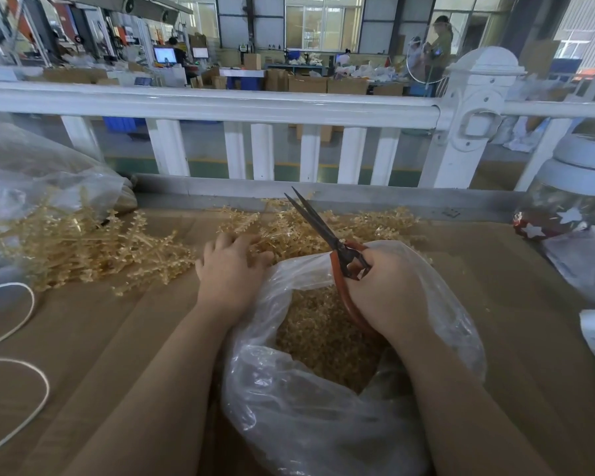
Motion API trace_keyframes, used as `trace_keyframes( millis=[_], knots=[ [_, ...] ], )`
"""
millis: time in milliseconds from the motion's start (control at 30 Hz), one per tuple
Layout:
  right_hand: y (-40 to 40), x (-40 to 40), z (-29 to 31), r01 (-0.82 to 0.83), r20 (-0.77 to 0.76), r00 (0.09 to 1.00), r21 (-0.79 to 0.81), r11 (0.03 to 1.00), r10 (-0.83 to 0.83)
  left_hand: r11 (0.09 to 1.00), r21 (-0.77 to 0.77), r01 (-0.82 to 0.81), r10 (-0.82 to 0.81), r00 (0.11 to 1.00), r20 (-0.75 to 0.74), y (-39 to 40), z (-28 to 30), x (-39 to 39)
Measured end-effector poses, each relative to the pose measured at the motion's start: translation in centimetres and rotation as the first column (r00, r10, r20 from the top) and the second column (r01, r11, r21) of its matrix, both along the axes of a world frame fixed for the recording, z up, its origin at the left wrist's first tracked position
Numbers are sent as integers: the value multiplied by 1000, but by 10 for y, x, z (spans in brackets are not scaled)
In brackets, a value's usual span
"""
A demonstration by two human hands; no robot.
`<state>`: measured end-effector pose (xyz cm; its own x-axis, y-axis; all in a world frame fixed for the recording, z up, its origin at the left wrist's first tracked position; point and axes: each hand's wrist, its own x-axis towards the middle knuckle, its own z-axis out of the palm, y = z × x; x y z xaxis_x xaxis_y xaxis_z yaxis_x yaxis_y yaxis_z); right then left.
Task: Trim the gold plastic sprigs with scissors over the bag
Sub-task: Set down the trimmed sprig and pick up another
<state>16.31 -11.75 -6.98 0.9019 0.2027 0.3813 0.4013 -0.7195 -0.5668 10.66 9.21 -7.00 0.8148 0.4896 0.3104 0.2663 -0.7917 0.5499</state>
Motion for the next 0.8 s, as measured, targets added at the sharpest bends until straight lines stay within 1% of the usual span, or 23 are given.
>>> trace_keyframes(
  millis=[67, 133, 167, 200, 300, 367, 433, 533, 600, 700, 767, 800],
  knots=[
    [1, 0, 0, 6, 9, 1000, -4, 1000, -6, 994, 88, 64, -54, 992, -111, 0, -5, 4],
    [1, 0, -1, 13, 15, 1000, -20, 1000, -13, 985, 111, 133, -107, 971, -214, 0, -10, 7],
    [1, 0, -1, 13, 9, 1000, -26, 1000, -13, 985, 98, 141, -115, 966, -232, 0, -11, 8],
    [2, 0, -1, 12, 2, 1000, -27, 1000, -12, 988, 77, 130, -111, 971, -213, 0, -11, 8],
    [2, 0, 1, 5, -18, 1000, -22, 1000, -5, 999, 0, 35, -35, 999, -25, 1, -7, 7],
    [2, -2, 2, 3, -26, 1000, -15, 1000, -4, 998, -54, -34, 39, 994, 103, 2, -4, 5],
    [2, -3, 3, -3, -21, 1000, -14, 1000, 3, 992, -88, -96, 110, 980, 169, 2, -2, 2],
    [2, -2, 3, -11, -35, 999, -6, 1000, 11, 986, -108, -131, 153, 959, 237, 0, 4, -1],
    [2, 0, 3, -10, -76, 997, 18, 1000, 12, 987, -82, -135, 156, 920, 360, -4, 9, -3],
    [2, 1, 4, 4, -104, 995, 91, 996, 6, 985, -29, -171, 155, 796, 585, -10, 18, -8],
    [0, -2, 8, -1, -106, 994, 188, 982, 22, 977, 51, -209, 118, 720, 684, -15, 24, -11],
    [-1, -4, 11, -17, -114, 992, 254, 967, 48, 968, 115, -224, 77, 696, 714, -18, 26, -12]
  ],
)
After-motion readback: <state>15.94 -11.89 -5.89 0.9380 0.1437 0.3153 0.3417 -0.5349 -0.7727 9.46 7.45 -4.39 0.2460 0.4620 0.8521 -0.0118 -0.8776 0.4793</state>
